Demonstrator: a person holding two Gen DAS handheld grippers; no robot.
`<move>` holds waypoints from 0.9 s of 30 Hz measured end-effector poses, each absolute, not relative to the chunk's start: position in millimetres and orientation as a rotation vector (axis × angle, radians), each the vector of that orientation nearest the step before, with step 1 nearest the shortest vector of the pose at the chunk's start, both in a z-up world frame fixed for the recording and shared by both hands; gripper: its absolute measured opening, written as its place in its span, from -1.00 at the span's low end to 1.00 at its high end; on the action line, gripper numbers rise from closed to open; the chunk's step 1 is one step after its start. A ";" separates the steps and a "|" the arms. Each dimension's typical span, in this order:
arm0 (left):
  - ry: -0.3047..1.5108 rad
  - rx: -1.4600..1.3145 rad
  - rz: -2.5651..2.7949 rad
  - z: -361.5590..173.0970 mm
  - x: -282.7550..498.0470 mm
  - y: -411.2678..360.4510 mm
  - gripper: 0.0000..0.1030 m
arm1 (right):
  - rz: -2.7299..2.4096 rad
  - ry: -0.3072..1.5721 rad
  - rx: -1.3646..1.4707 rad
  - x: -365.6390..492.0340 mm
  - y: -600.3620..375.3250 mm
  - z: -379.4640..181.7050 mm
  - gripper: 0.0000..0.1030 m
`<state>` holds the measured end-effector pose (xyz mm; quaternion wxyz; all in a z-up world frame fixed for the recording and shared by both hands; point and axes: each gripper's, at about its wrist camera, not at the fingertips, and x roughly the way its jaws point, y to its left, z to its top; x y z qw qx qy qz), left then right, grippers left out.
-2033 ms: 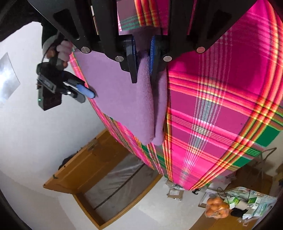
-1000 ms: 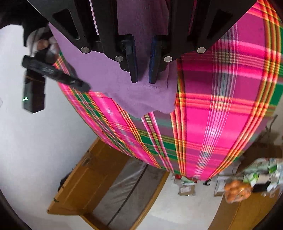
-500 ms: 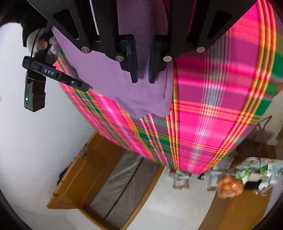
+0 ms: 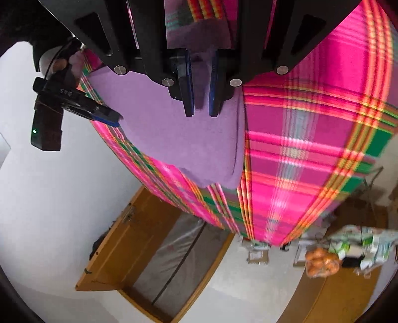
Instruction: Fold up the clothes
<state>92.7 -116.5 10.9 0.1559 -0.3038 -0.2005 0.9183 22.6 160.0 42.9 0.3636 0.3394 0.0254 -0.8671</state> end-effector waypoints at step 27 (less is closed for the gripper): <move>-0.688 -0.939 2.590 -6.4 93.1 -130.0 -0.76 | -2.100 0.137 0.803 74.2 169.8 42.3 -0.23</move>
